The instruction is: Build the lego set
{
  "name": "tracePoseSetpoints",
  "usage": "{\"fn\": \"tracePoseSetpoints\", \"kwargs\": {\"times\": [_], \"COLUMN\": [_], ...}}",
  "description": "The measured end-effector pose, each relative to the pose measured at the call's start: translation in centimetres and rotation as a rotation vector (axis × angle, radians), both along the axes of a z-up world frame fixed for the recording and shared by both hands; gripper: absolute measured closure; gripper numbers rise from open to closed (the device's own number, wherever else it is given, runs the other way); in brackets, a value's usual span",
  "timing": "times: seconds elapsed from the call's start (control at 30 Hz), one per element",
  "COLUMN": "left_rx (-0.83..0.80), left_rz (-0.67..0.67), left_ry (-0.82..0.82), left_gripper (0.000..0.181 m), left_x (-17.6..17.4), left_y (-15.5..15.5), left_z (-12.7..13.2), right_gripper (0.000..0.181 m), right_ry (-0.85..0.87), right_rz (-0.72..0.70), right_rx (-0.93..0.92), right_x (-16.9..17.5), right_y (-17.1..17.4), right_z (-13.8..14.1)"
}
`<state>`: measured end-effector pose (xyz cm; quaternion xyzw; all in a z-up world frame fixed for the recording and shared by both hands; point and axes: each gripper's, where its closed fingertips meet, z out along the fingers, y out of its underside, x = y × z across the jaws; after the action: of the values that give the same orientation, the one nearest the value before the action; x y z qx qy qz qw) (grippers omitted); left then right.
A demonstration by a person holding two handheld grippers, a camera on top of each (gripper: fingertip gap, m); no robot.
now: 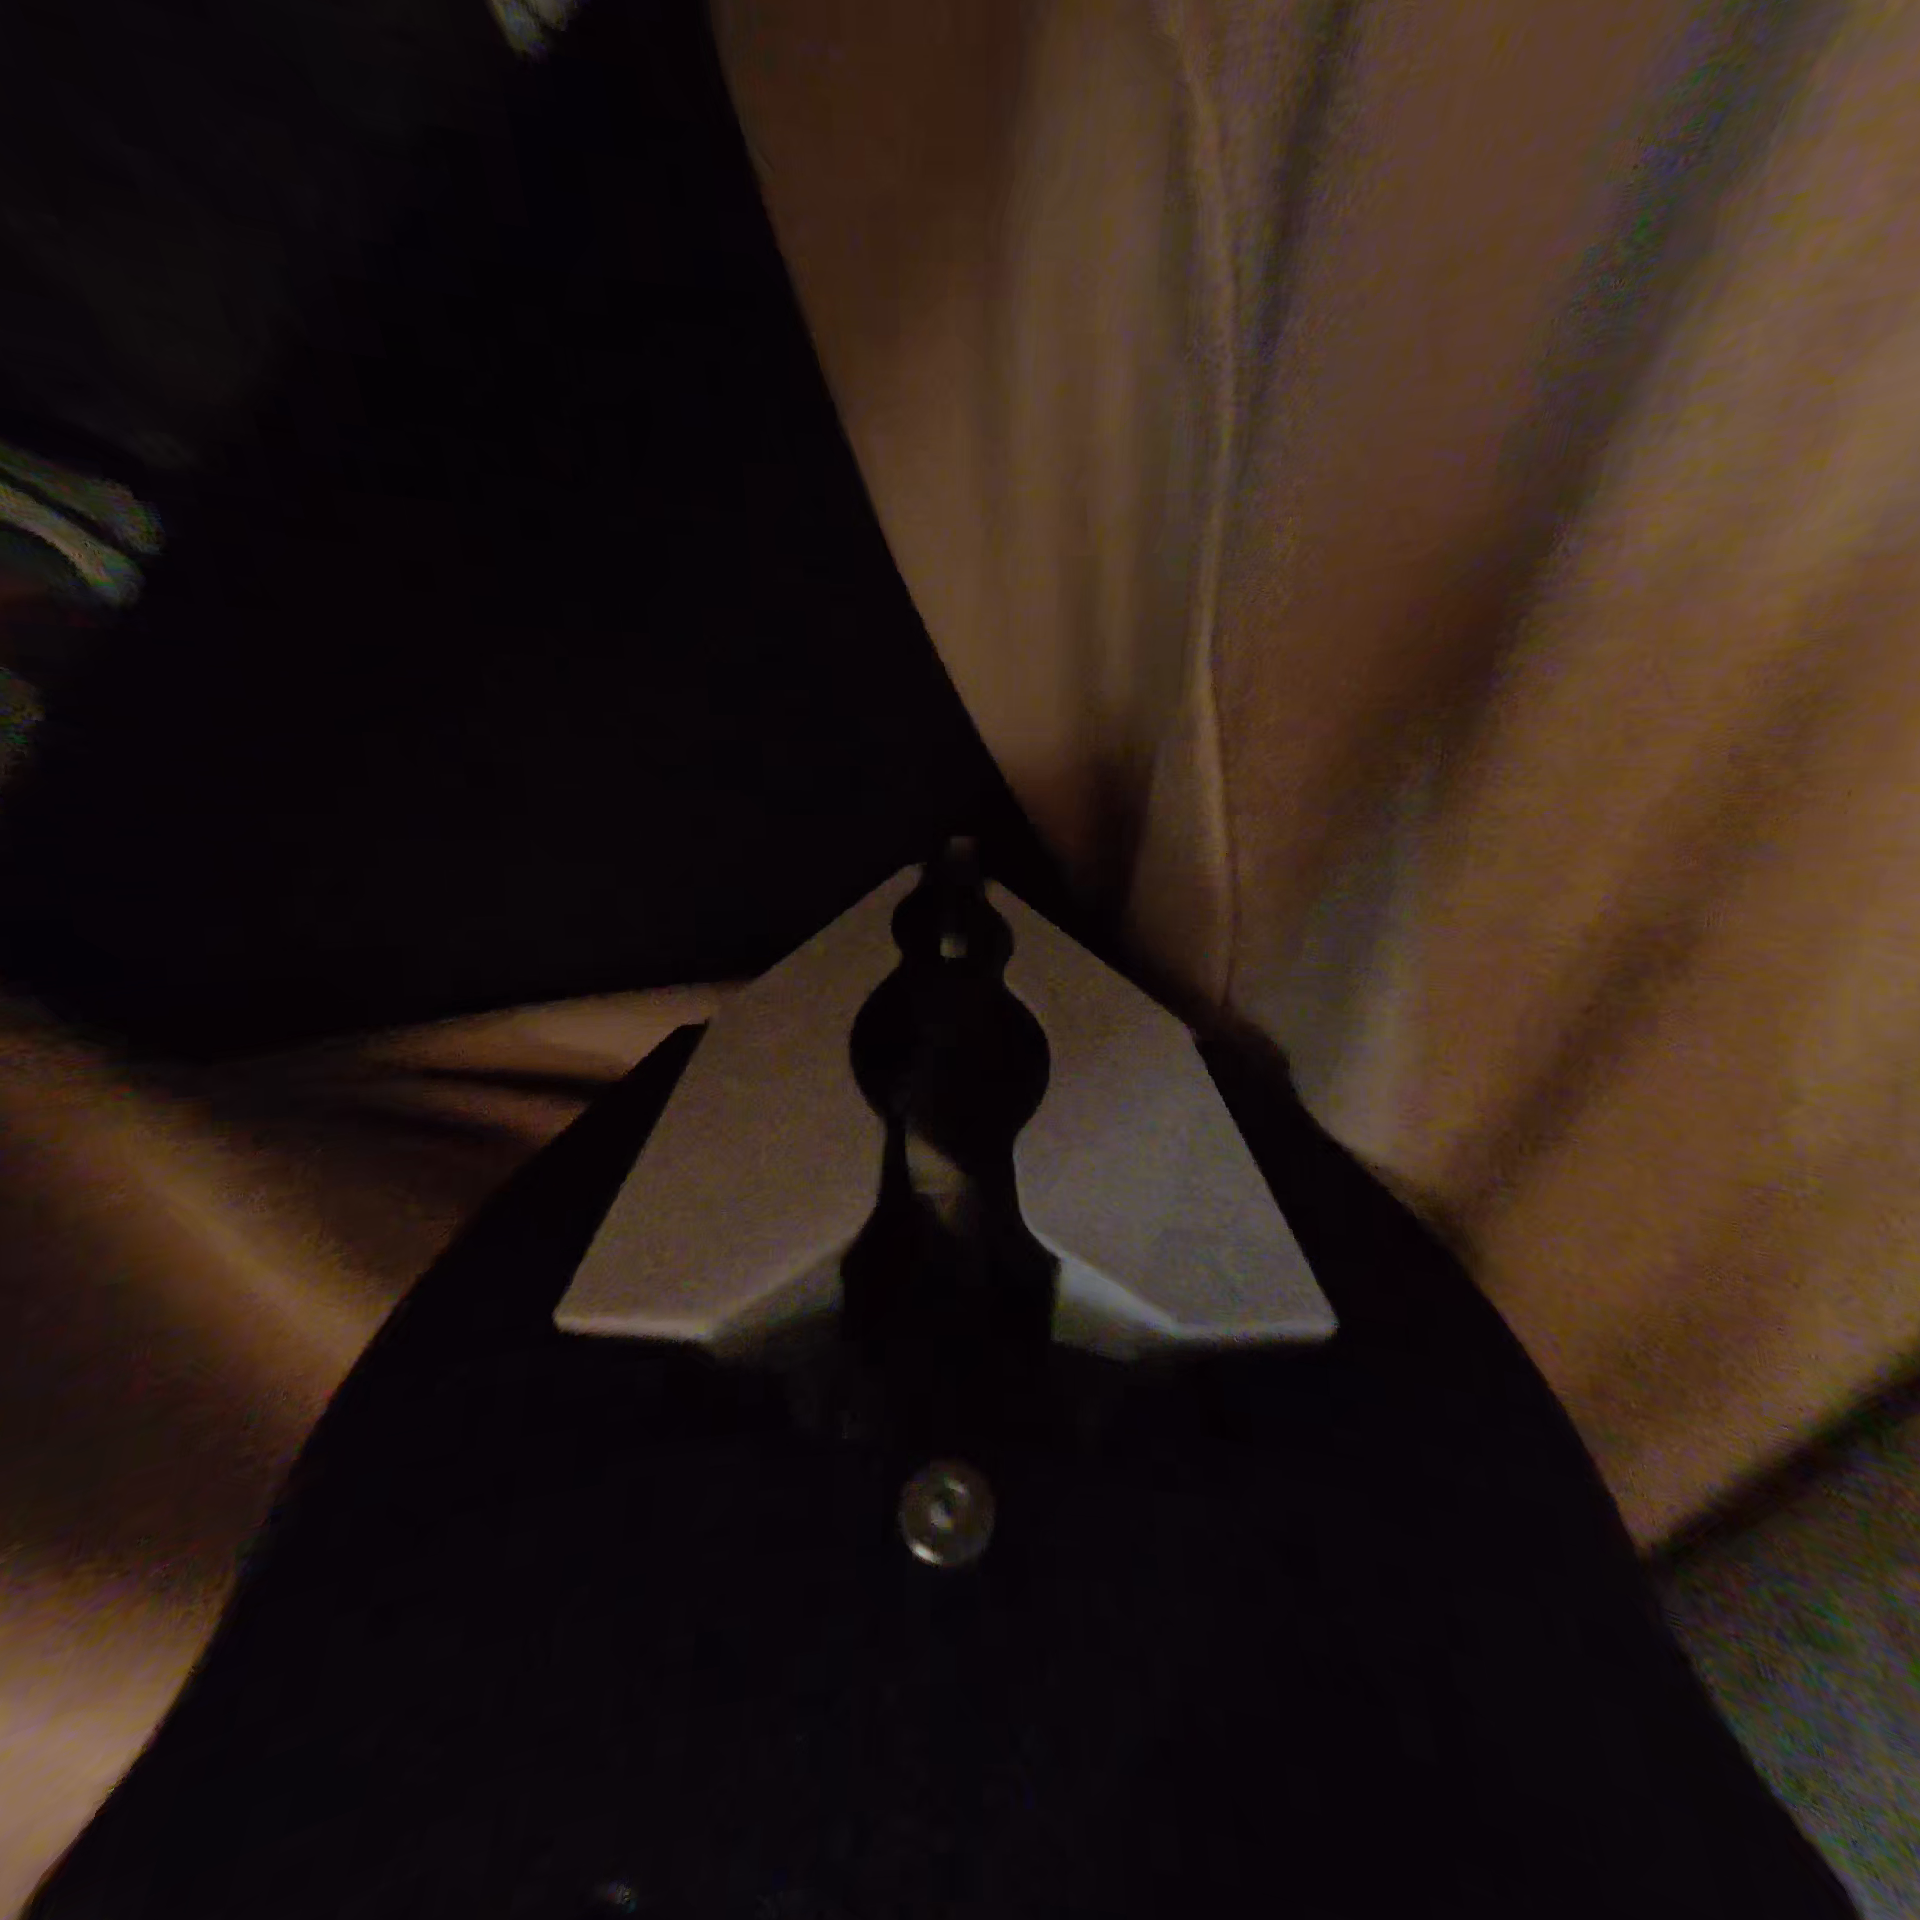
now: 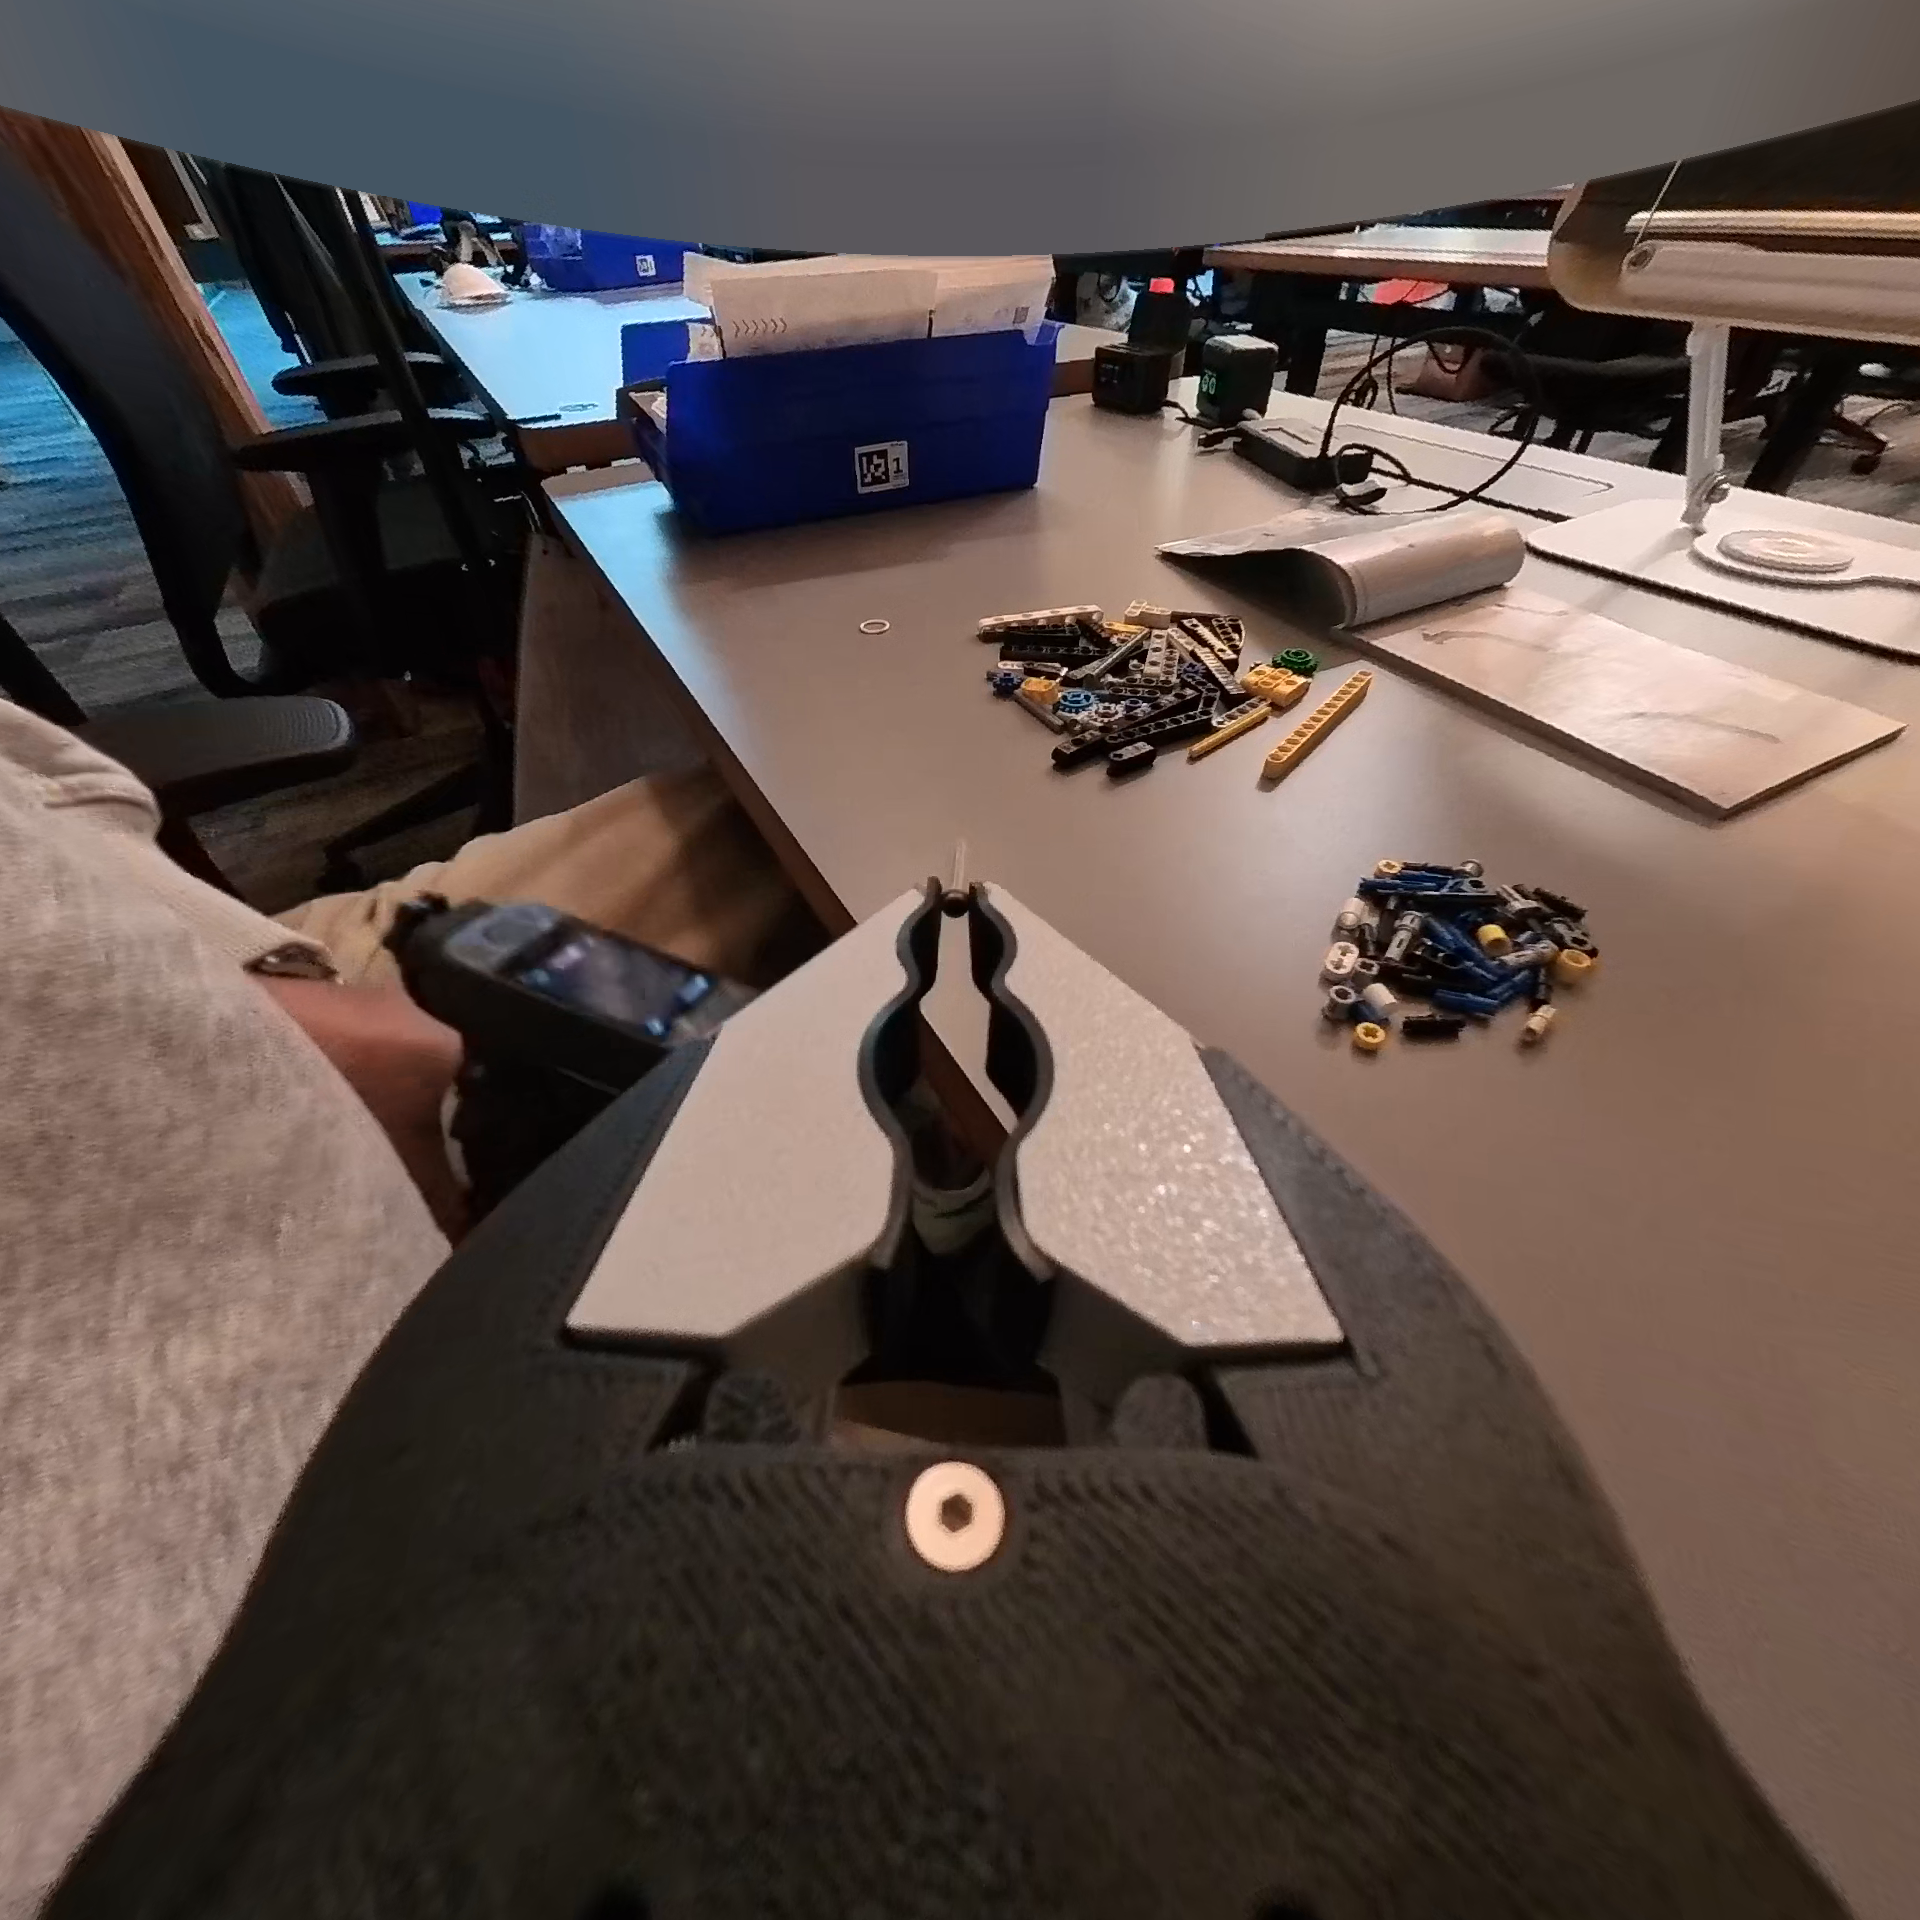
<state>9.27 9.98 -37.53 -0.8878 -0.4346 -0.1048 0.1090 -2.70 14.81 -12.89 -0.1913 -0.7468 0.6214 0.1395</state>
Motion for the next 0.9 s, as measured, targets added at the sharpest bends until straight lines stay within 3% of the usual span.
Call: {"fn": "tracePoseSetpoints", "kwargs": {"times": [0.1, 0.27, 0.4, 0.47, 0.57, 0.7, 0.83, 0.9], "left_rx": [0.084, 0.28, 0.597, 0.737, 0.878, 0.849, 0.854, 0.881], "left_rz": [0.036, 0.208, 0.42, 0.506, 0.57, 0.589, 0.651, 0.675], "left_ry": [0.251, 0.662, 0.772, 0.752, 0.645, 0.537, 0.473, 0.456], "left_gripper": [0.178, 0.178, 0.179, 0.178, 0.179, 0.178, 0.179, 0.179], "left_x": [-3.4, -8.7, -12.5, -14.9, -18.3, -22.4, -25.1, -25.9], "left_y": [0.0, -2.4, -4.2, -4.9, -5.0, -5.7, -7.0, -7.1], "left_z": [4.7, 16.3, 24.7, 26.8, 27.2, 24.3, 23.0, 23.1], "right_gripper": [0.178, 0.178, 0.178, 0.178, 0.178, 0.178, 0.178, 0.178], "right_ry": [-0.01, -0.027, -0.028, -0.033, -0.059, -0.148, -0.379, -0.339], "right_rz": [0.001, 0.008, 0.02, 0.013, -0.025, -0.069, -0.028, -0.084], "right_rx": [-0.021, -0.044, -0.056, -0.071, -0.077, -0.043, 0.16, 0.275], "right_x": [-0.1, -0.1, -0.2, -0.7, -2.6, -6.8, -9.2, -10.8], "right_y": [0.1, -0.2, -1.3, -1.9, -2.2, -2.6, -4.5, -4.5], "right_z": [0.2, 0.2, 0.2, 0.3, -0.1, -1.4, -5.4, -6.6]}}
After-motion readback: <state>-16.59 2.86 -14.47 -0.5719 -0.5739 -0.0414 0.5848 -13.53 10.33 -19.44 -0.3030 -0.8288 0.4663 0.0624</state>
